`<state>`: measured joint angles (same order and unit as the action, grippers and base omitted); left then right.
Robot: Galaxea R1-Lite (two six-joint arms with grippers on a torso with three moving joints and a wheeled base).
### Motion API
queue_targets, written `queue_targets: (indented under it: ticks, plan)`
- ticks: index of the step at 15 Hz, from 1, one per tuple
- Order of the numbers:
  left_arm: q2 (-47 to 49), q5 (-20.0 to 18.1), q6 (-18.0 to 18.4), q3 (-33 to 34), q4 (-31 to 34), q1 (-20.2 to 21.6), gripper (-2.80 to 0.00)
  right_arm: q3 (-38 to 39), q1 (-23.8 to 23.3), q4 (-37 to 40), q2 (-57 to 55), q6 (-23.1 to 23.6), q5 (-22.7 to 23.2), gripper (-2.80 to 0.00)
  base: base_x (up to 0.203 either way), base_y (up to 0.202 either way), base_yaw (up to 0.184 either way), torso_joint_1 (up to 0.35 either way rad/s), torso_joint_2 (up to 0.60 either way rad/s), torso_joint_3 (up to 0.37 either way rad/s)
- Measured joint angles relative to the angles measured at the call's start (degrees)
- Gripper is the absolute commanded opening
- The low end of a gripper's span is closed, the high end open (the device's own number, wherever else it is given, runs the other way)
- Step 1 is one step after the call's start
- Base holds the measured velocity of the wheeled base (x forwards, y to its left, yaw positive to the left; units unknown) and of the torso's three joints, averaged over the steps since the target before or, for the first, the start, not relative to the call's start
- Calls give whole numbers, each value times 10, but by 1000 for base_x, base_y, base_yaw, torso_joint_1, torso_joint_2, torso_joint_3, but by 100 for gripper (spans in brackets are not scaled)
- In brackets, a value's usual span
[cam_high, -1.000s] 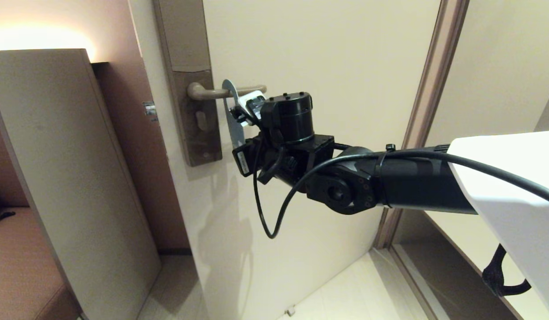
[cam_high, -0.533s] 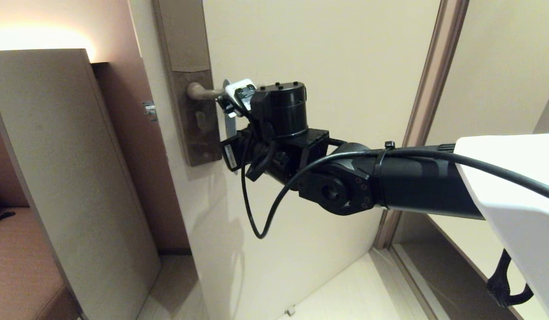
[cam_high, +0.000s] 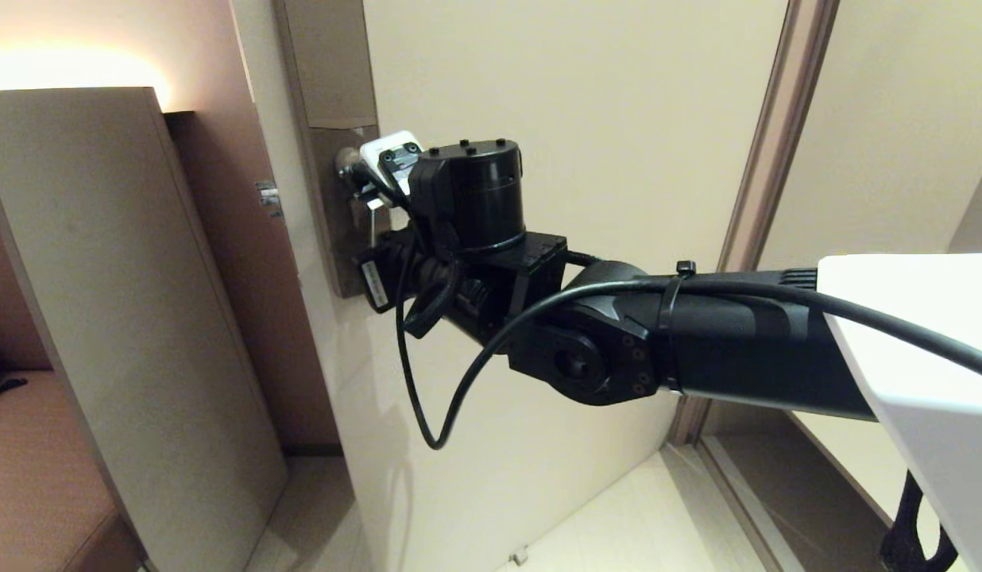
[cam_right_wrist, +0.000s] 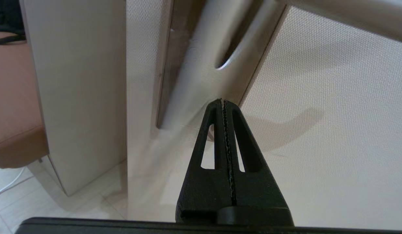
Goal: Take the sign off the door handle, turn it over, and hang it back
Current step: Hang the sign back with the other side facing out
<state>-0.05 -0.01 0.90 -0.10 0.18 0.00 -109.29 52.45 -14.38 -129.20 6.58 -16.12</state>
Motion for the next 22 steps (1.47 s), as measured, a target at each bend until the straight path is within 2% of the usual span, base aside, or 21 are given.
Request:
queue_targets:
  ticks: [6,10,14,22]
  plan:
    - [0,0,0,0,0,0,-280,-33,23,-2,-15,0,-4,-280,0,0,0,0,0,0]
    - [0,0,0,0,0,0,-280,-36,34,-33,-28,0,-6,-280,0,0,0,0,0,0]
    - [0,0,0,0,0,0,-280,-36,42,-74,-52,0,-40,-280,0,0,0,0,0,0]
    - [0,0,0,0,0,0,-280,-36,42,-108,-79,-1,-56,-280,0,0,0,0,0,0]
